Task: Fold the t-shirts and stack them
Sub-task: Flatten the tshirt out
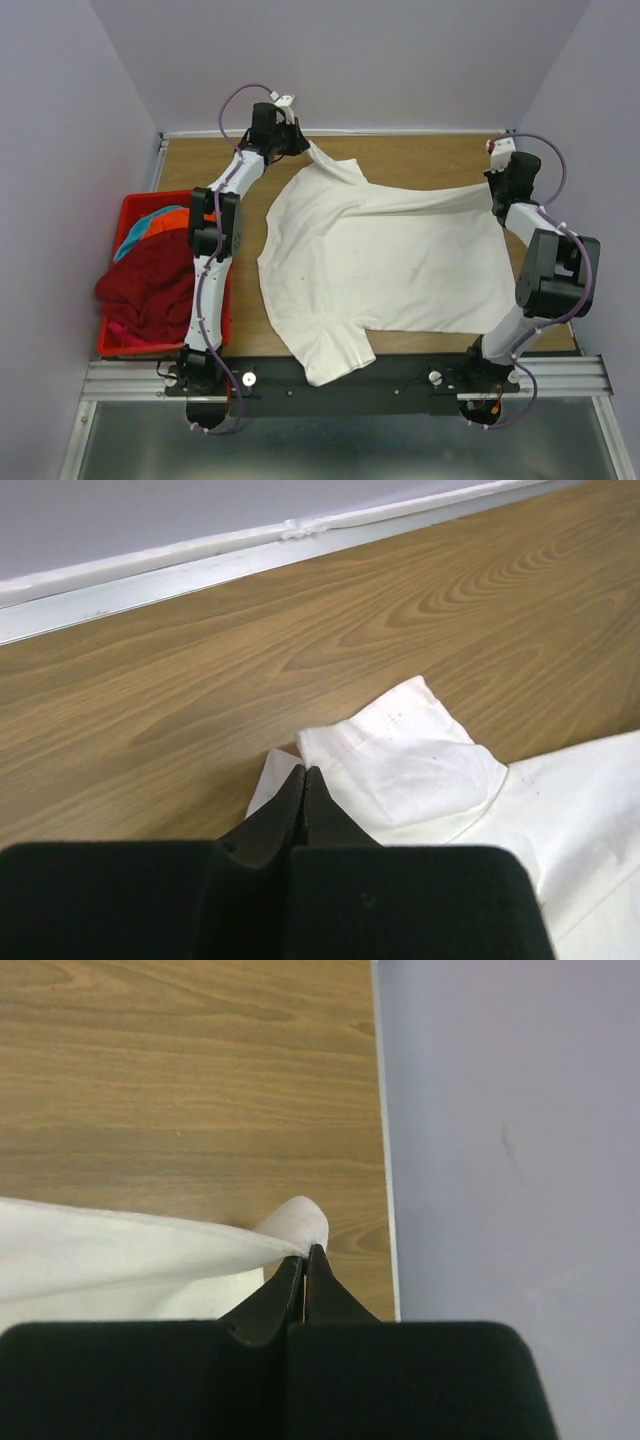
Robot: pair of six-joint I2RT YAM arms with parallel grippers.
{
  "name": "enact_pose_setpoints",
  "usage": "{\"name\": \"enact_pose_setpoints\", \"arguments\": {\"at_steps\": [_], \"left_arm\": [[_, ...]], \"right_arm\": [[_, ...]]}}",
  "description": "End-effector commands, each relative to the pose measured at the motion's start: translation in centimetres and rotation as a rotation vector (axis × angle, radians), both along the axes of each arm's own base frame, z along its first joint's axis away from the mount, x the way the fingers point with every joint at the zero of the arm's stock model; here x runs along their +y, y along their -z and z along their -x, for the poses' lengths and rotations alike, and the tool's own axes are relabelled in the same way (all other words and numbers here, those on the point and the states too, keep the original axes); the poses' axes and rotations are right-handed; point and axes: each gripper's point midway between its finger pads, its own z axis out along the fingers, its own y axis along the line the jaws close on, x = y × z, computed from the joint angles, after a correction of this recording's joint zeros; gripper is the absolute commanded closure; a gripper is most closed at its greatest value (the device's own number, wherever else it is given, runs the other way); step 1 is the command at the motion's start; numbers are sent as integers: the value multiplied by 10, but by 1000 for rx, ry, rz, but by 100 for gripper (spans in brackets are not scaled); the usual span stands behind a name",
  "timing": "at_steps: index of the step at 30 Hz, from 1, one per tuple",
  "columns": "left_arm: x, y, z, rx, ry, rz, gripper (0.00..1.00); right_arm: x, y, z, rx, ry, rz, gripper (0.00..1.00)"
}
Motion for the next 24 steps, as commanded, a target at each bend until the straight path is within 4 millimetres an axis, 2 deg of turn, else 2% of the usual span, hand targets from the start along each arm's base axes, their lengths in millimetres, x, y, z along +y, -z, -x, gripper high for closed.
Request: {"name": "enact_pose_setpoints", "arguments": {"at_steps": [1,2,6,11,16,17,19,20,24], "left_arm": [[43,-29,-17,-60,-137,-21,100],[50,-33,-17,-63,-157,-18,100],[81,-42,-25,-78,-222,-8,100],[100,-42,-32,-75,-262,-8,100],[105,-42,-36,-77,-275,-3,100],[105,-47,-37,-88,-271,1,100],[99,-48,-38,-93,-245,16,100],[97,-55,-40,-107,-236,26,100],[85,-54,-41,-110,-182,53,100]], "right_arm": [[-3,5,-19,-7,-1,-18,100],[-1,15,-22,12,-13,-39,100],[6,26,-39,34,-44,-87,100],[9,42,-57,55,-48,-124,100],[24,55,-74,69,-80,-137,100],[25,57,-77,71,-77,-134,100],[23,56,-85,63,-58,-125,100],[20,56,-87,59,-46,-122,99],[9,54,-92,52,-2,-90,100]]}}
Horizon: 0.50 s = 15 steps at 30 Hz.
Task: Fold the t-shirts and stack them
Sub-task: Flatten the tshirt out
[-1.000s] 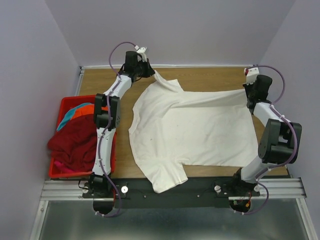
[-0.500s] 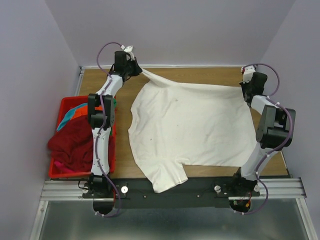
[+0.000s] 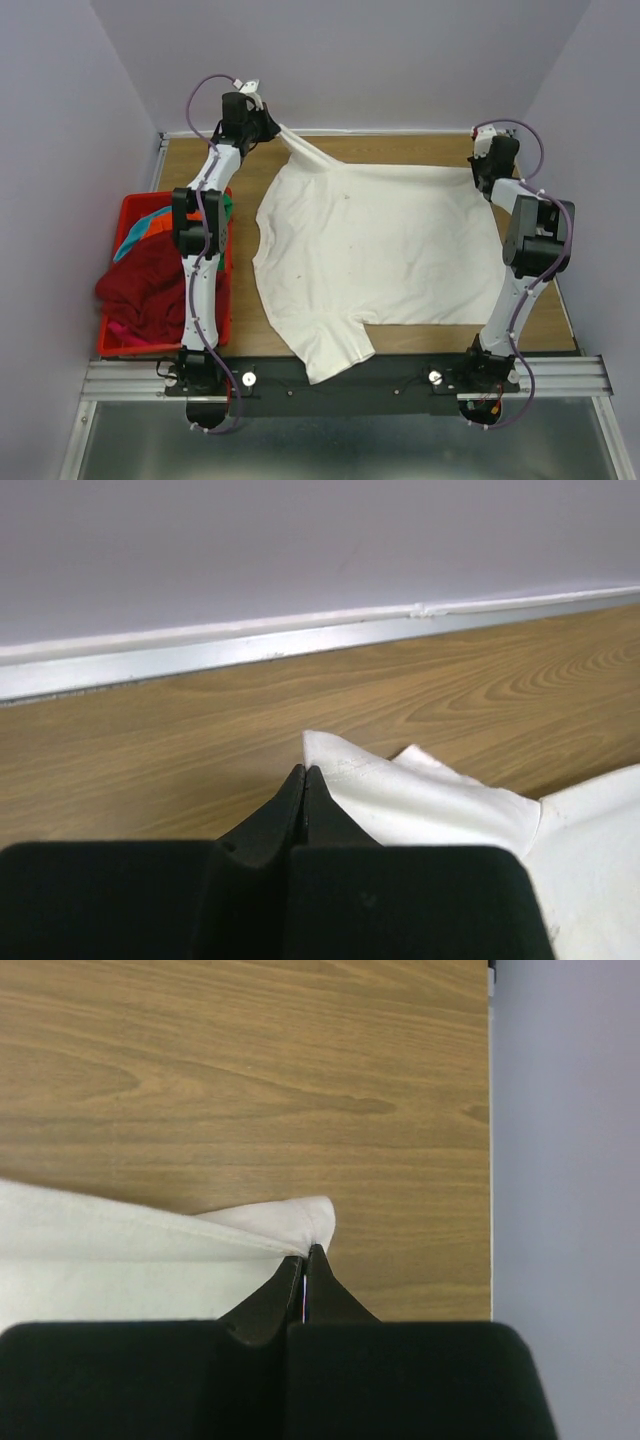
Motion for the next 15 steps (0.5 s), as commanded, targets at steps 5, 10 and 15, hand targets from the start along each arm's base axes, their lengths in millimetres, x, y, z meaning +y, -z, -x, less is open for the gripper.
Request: {"name": "enact_pose_setpoints", "arguments": {"at_steps": [5,10,15], "left_arm": [[-19,-42,-3,-112,90,40,100],[-18,-65,15,-158,95,39,100],[-19,-69,28,-153,96,37,100]], "right_arm": [[-12,-14,-8,-29,47,30,100],[-9,-21,-2,-34,26,33,100],[-3,-25,5,-38,5,14,100]]}}
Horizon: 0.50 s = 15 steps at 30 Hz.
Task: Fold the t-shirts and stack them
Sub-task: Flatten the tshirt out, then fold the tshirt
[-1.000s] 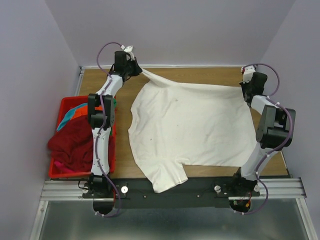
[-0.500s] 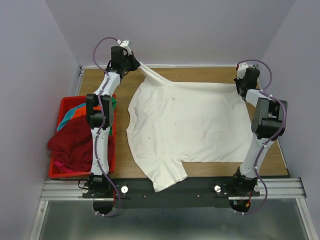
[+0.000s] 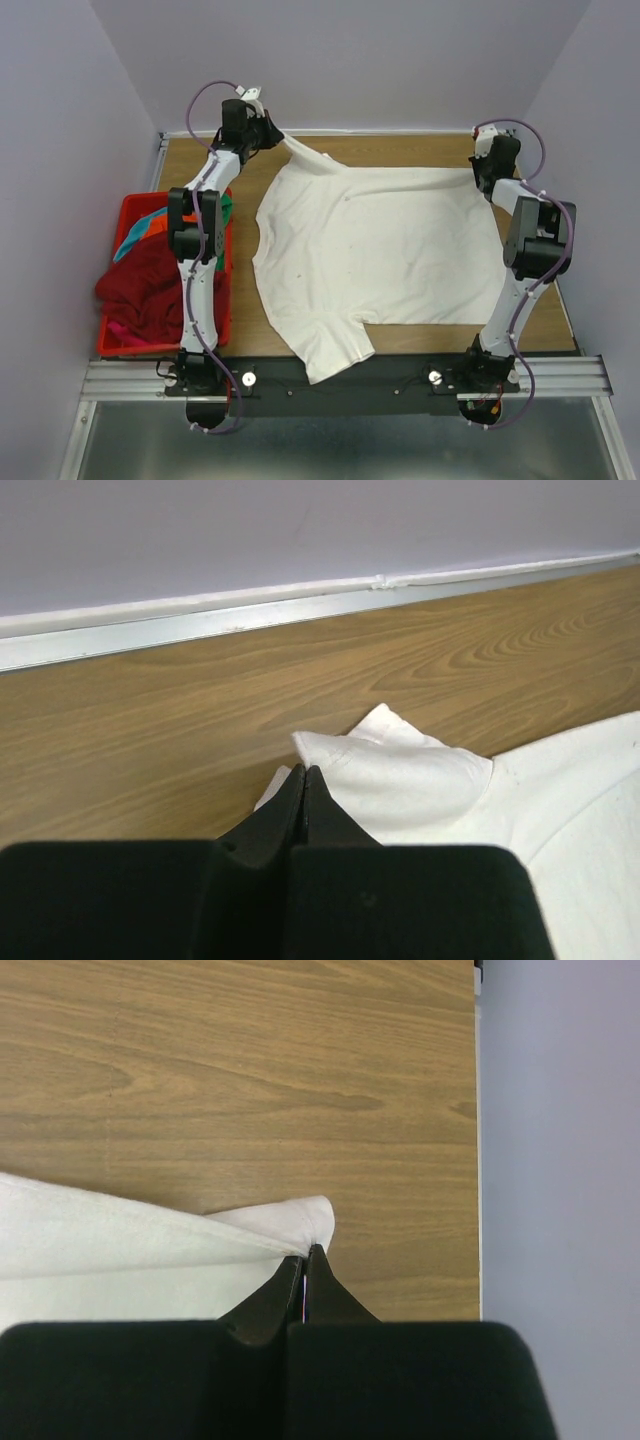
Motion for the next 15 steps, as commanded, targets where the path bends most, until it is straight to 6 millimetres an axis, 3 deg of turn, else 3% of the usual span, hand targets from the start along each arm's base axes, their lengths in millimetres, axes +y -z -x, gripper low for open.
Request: {"name": "enact_pose_setpoints", "arguments": {"at_steps": [1,15], "left_arm": [[-5,-65,9,-132,26,12,100],[-12,-62,28,-127,47,-41,100]], "right_arm": [[1,-23,7,-36,-8,-2,100],[9,-34,21,-49,-47,-3,100]]}}
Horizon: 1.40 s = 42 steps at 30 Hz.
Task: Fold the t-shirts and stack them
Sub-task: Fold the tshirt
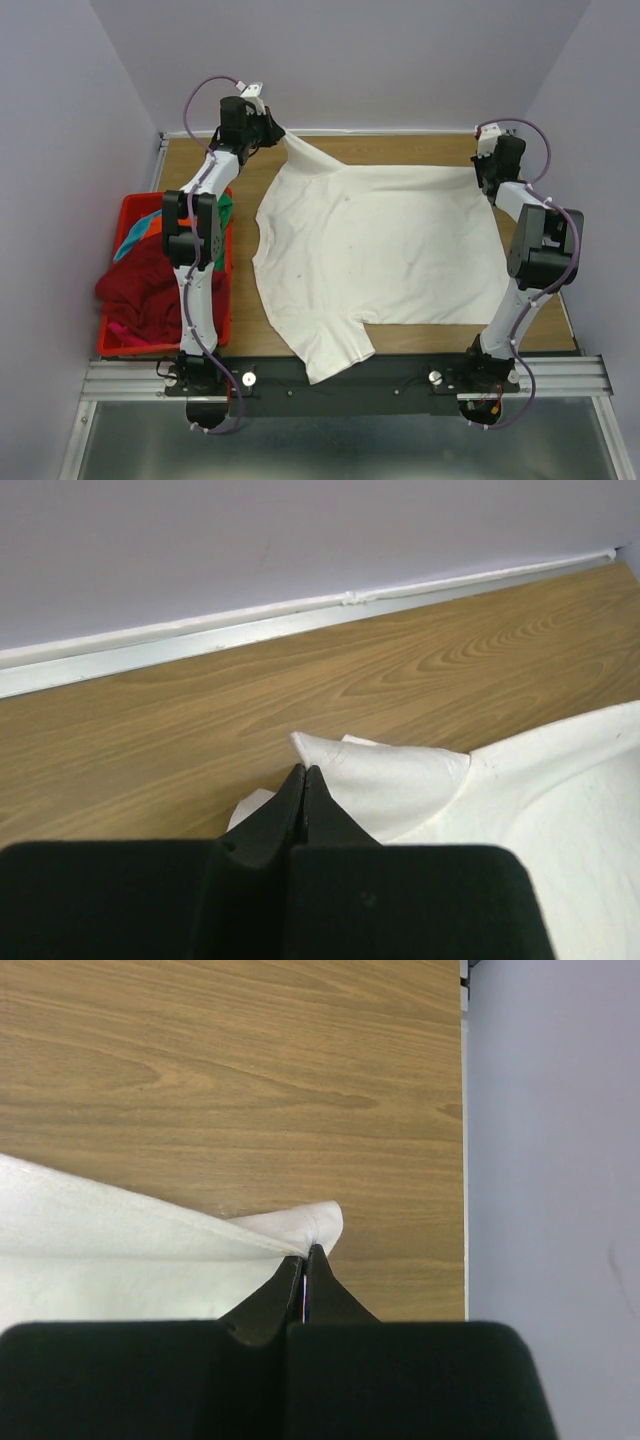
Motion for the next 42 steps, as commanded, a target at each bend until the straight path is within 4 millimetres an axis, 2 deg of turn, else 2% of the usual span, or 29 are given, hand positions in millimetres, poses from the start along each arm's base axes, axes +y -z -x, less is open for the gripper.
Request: {"name": "enact_pose_setpoints", "arguments": {"at_steps": [1,6,7,15,21,30,42], "left_arm": [[-3,-31,10,-71,15,-29,100],[2,-37,18,-81,-2,-57,100],[3,-44,20,-93,-5,-59,100],[7,-57,38,-113,-9,-71,100],[9,-54,49,-103,-14,-71,100],[12,-57,68,-107,-23,-69,100],[14,-60,111,-110,-41,-66,100]], "right_arm": [[2,-10,4,-17,-18,3,100],[-1,-10,5,-17,-11,13,100],[-2,-9,6,-15,-8,15,99],[-4,4,5,12,-9,22,100],[-2,9,4,22,-16,17,100],[-2,5,11,19,-18,21,100],[-1,4,19,21,-15,20,99]]}}
